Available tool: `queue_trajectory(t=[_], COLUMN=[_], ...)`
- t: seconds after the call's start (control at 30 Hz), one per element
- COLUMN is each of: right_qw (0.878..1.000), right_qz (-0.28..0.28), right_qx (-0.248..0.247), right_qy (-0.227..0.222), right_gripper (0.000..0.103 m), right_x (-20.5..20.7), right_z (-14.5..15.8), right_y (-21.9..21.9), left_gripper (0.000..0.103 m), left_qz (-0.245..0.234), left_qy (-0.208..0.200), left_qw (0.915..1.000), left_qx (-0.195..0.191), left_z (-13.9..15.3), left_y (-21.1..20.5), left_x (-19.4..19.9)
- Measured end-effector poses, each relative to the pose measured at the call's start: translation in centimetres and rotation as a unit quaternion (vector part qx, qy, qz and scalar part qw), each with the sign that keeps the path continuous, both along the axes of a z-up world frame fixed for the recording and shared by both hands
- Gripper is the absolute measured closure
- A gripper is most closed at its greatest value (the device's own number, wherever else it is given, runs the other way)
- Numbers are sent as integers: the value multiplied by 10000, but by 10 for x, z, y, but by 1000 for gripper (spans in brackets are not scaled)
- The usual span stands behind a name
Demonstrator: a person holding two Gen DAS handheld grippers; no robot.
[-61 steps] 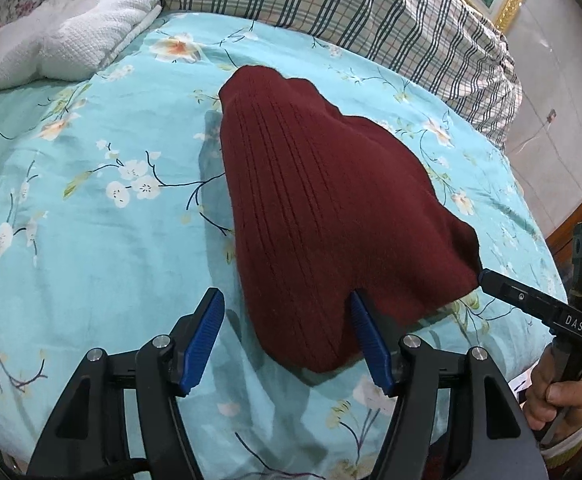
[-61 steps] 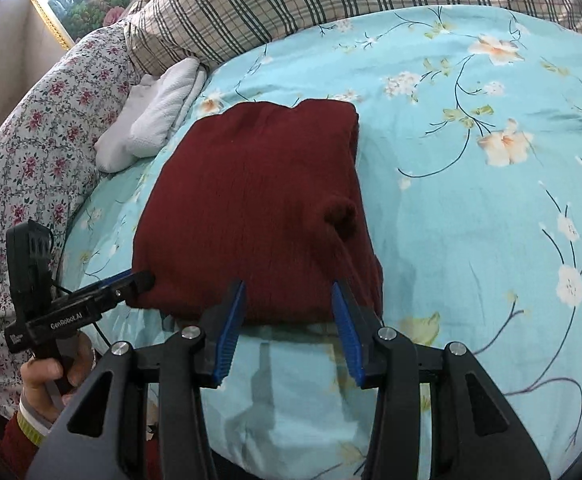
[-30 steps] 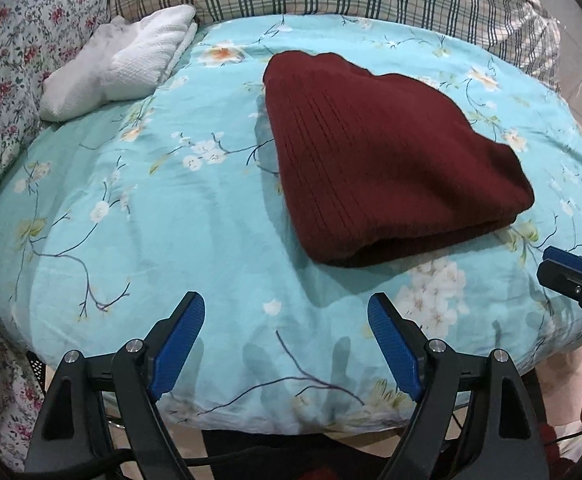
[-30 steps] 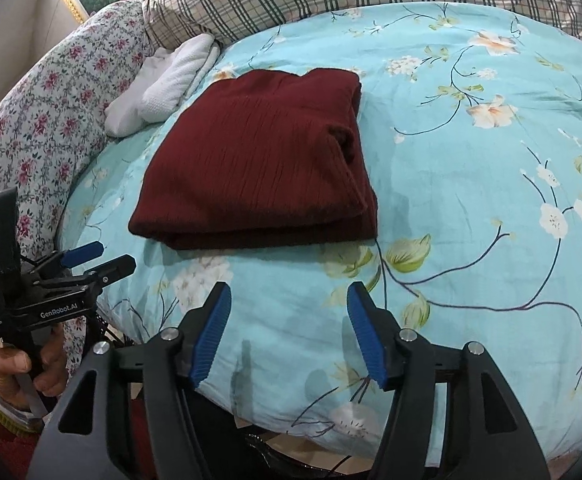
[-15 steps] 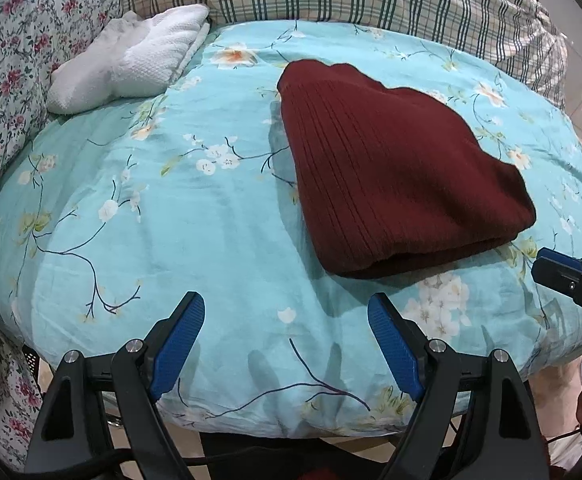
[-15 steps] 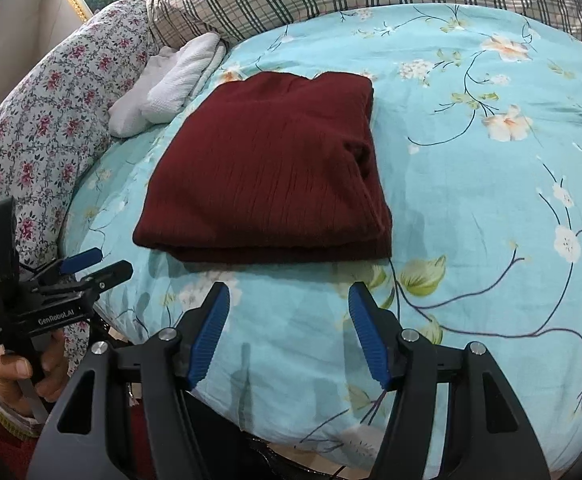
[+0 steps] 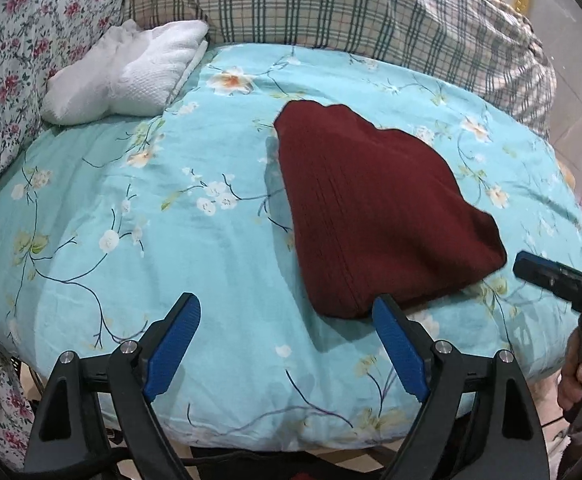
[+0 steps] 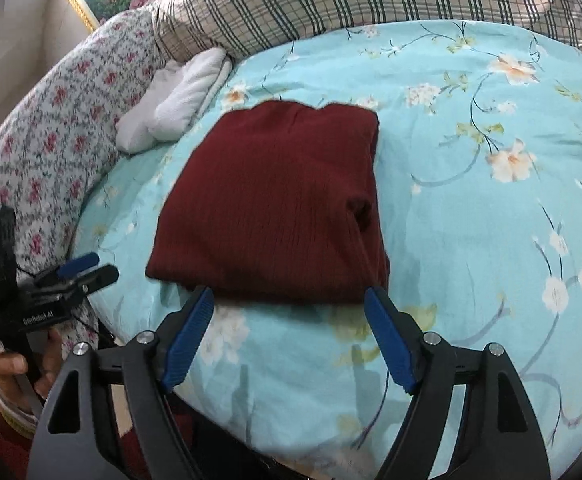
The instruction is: Fold large clothes
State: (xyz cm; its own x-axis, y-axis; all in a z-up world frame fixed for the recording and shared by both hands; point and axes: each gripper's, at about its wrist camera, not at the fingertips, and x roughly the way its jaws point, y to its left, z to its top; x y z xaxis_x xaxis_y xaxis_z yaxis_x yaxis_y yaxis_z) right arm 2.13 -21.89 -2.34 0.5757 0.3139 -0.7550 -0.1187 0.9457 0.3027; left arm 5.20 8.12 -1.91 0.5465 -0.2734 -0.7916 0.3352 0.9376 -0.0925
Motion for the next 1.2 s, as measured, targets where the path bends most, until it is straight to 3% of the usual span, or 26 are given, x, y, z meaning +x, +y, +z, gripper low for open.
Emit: queue_trajectory(t=[0.23,0.3,0.37,0.4,0.53,0.67,0.8,0.97,1.07,1.13,1.2], right_qw=[9979,9968,9964,9959,9973,9967,9970,9978,9985,9991,9997], right_qz=[-480,-528,-452,-429,-573,-625,-656,-594,-518,-425,-233], right_qx=[443,570,596,574,441,310,310,-126,-49,-25,-68], right_qy=[36,178,390,547,154,417,256,276,161,53,-94], right_gripper=[25,32,49,90,89,89,88,88,79,50,36], right_x=[83,108,124,130,114,119,111,103,81,60,35], right_z=[-16,-27,-39,-45,-30,-50,-31,-18,-7,0,5], right_y=[-31,-34,-32,-30,-29,-29,-29,-23,-20,-16,-7], left_gripper=[13,13,13,13,13,13,13,13,13,12,10], left_qz=[-105,-155,-205,-216,-201,-179,-228,-181,-205,-253,-263], left_qy=[131,132,116,128,109,180,165,178,160,110,104], left_qw=[9998,9998,9997,9997,9997,9996,9996,9996,9996,9995,9993], left_qx=[-98,-68,-55,-54,-123,-148,-35,120,124,147,237], left_z=[-4,-5,-6,-6,-6,-12,-12,-15,-13,-12,-15], left_y=[-11,-16,-21,-23,-22,-24,-30,-37,-37,-36,-34], left_x=[17,19,20,21,24,33,39,46,38,29,19])
